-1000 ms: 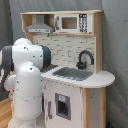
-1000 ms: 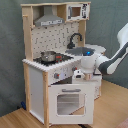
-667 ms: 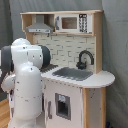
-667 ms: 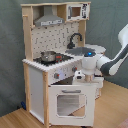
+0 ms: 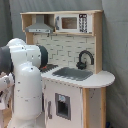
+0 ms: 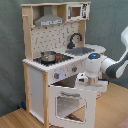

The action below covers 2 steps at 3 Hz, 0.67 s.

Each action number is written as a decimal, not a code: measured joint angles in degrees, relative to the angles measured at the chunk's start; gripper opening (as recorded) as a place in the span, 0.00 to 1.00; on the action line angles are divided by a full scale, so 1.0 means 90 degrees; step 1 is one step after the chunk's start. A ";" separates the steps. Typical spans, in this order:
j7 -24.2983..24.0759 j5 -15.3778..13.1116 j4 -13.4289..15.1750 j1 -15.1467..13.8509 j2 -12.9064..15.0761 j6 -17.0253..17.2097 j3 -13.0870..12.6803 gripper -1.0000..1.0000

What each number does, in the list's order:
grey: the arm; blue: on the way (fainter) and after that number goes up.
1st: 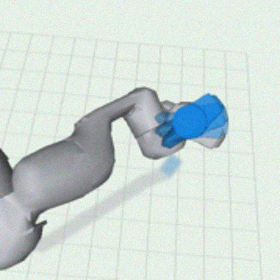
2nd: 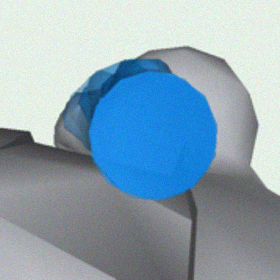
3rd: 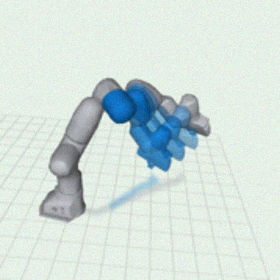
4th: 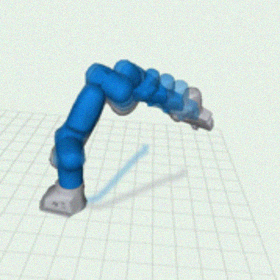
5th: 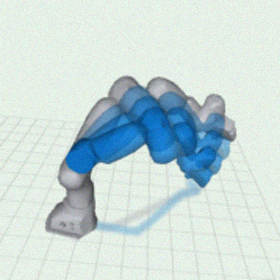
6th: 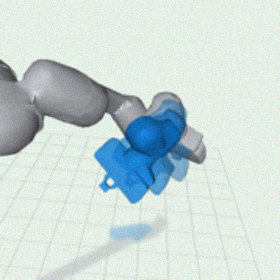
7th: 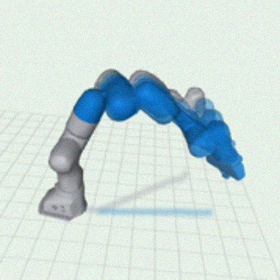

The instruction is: Play with the kitchen

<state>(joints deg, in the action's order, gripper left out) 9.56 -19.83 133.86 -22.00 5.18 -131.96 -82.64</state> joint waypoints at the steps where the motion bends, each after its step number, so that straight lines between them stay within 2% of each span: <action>1: -0.0400 0.0000 0.0057 0.0001 -0.0013 0.0016 -0.0258 0.00; 2: -0.0424 0.0000 0.0057 0.0001 -0.0014 0.0019 -0.0262 1.00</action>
<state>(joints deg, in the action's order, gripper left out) 5.75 -19.83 134.37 -22.00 5.06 -131.79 -85.00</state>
